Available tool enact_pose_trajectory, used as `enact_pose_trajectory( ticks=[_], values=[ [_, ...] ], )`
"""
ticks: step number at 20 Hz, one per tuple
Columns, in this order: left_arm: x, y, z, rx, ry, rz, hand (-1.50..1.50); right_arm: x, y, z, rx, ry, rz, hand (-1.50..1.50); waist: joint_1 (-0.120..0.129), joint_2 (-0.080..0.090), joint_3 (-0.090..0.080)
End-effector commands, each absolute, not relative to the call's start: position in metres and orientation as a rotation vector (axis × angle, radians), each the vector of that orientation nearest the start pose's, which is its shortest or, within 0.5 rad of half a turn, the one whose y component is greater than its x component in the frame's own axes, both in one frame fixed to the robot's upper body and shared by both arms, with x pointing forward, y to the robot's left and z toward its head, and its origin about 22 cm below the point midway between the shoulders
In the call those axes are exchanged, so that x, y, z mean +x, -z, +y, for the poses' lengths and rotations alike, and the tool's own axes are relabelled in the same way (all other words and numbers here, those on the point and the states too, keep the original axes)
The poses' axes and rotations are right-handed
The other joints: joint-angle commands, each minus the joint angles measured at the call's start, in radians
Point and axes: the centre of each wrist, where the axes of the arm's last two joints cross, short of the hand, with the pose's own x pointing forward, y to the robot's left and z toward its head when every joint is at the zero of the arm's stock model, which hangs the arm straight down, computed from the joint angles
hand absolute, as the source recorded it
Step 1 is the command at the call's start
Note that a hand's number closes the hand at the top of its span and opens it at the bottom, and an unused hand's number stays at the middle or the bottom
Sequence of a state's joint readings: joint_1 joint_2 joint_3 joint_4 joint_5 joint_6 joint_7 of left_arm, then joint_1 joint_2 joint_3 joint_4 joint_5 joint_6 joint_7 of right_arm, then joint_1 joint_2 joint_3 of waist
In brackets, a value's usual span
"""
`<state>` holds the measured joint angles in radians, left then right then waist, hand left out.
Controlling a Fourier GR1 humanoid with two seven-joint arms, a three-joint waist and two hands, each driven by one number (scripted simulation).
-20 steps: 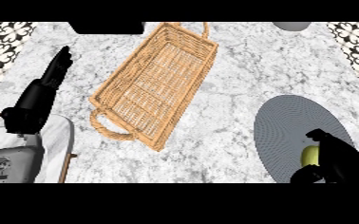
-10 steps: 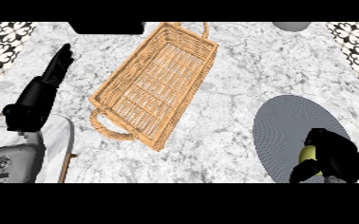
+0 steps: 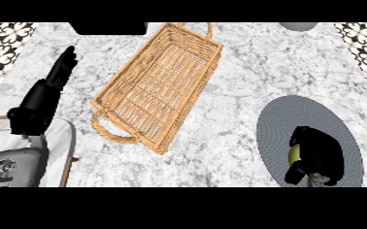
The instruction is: Pick the lemon from the placemat and place it in the basket
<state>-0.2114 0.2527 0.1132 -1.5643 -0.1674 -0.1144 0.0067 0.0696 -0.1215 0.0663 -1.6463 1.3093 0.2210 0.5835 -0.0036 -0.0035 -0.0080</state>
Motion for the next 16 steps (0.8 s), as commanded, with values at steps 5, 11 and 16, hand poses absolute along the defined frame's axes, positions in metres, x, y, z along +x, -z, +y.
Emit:
enact_pose_trajectory(
  ticks=[5,11,16],
  values=[
    [0.285,-0.064,0.294,0.293,0.348,-1.704,0.0,0.224,-0.08,-0.214,-1.307,-0.551,-1.055,1.5,-0.007,-0.003,0.007],
    [0.287,-0.07,0.291,0.292,0.377,-1.721,0.0,0.221,-0.153,-0.192,-1.109,-0.307,-1.524,1.5,0.001,-0.002,0.008],
    [0.289,-0.08,0.28,0.277,0.381,-1.708,0.0,0.224,-0.225,-0.167,-1.101,-0.325,-1.665,1.5,0.014,0.0,0.007]
  ],
)
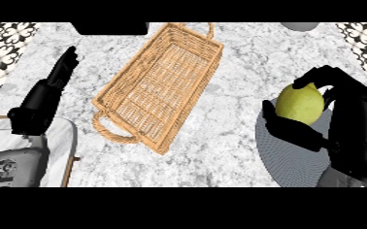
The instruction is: Pick the lemon from the placemat and place it in the basket
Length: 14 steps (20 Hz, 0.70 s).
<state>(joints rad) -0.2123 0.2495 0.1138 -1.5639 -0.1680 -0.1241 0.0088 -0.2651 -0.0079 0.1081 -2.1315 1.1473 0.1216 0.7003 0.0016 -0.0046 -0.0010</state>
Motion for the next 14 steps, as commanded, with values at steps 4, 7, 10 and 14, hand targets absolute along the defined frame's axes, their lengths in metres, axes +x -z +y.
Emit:
enact_pose_trajectory(
  ticks=[4,7,10,14],
  values=[
    [0.299,-0.074,0.3,0.306,0.373,-1.721,0.0,0.225,-0.263,-0.135,-0.999,-0.385,-1.713,1.5,0.007,0.004,-0.001],
    [0.291,-0.065,0.288,0.258,0.4,-1.72,0.0,0.248,-0.293,-0.104,-0.958,-0.397,-1.702,1.5,0.021,0.004,-0.001],
    [0.295,-0.074,0.291,0.277,0.388,-1.742,0.0,0.261,-0.31,-0.074,-0.917,-0.431,-1.662,1.5,0.024,0.004,-0.001],
    [0.298,-0.082,0.287,0.273,0.392,-1.743,0.0,0.292,-0.336,-0.055,-0.875,-0.466,-1.625,1.5,0.026,0.006,0.0]
  ],
)
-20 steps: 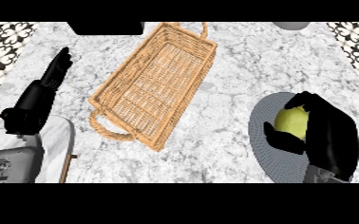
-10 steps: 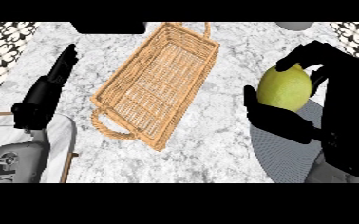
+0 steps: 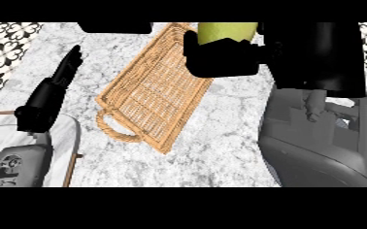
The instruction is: Pick the lemon from the placemat and place it in the basket
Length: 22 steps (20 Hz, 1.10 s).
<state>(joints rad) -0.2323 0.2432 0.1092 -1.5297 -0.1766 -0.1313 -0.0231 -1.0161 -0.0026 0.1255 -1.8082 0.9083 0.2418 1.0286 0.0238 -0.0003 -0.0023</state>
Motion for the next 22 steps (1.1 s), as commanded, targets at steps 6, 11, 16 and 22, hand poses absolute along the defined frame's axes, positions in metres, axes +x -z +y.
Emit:
enact_pose_trajectory(
  ticks=[6,11,16,22],
  values=[
    [0.298,-0.078,0.28,0.26,0.399,-1.743,0.0,0.322,-0.337,-0.02,-0.838,-0.462,-1.511,1.5,0.011,0.002,0.0],
    [0.302,-0.066,0.284,0.28,0.405,-1.731,0.0,0.339,-0.344,0.006,-0.815,-0.575,-1.4,1.5,0.014,0.006,-0.001],
    [0.296,-0.084,0.29,0.266,0.401,-1.729,0.0,0.362,-0.312,0.006,-0.807,-0.627,-1.29,1.5,0.005,0.0,0.001],
    [0.288,-0.084,0.295,0.277,0.386,-1.727,0.0,0.368,-0.301,0.024,-1.018,-0.782,-1.137,1.5,0.0,-0.004,0.001]
  ],
)
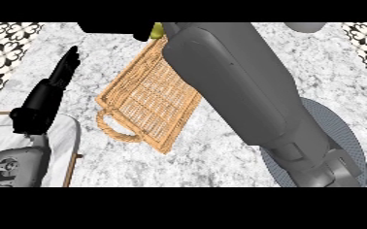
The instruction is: Pick the lemon from the placemat and place it in the basket
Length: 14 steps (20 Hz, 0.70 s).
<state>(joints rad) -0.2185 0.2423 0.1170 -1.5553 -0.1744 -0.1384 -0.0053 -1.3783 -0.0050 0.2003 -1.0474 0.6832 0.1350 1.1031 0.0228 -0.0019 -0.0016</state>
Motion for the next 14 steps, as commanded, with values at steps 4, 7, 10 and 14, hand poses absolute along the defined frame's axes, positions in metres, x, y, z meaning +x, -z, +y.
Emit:
enact_pose_trajectory(
  ticks=[4,7,10,14],
  values=[
    [0.286,-0.078,0.295,0.278,0.375,-1.72,0.0,0.371,-0.297,0.023,-1.024,-0.93,-1.097,1.5,-0.013,-0.004,0.001],
    [0.277,-0.066,0.291,0.267,0.382,-1.719,0.0,0.367,-0.315,0.024,-0.92,-0.89,-1.096,-1.5,-0.003,-0.004,0.001],
    [0.287,-0.081,0.291,0.29,0.396,-1.725,0.0,0.37,-0.306,0.024,-0.84,-0.878,-1.105,-1.5,-0.005,-0.001,0.001],
    [0.294,-0.074,0.291,0.3,0.382,-1.712,0.0,0.364,-0.295,0.021,-0.772,-0.802,-1.193,-1.5,-0.016,0.0,0.001]
  ],
)
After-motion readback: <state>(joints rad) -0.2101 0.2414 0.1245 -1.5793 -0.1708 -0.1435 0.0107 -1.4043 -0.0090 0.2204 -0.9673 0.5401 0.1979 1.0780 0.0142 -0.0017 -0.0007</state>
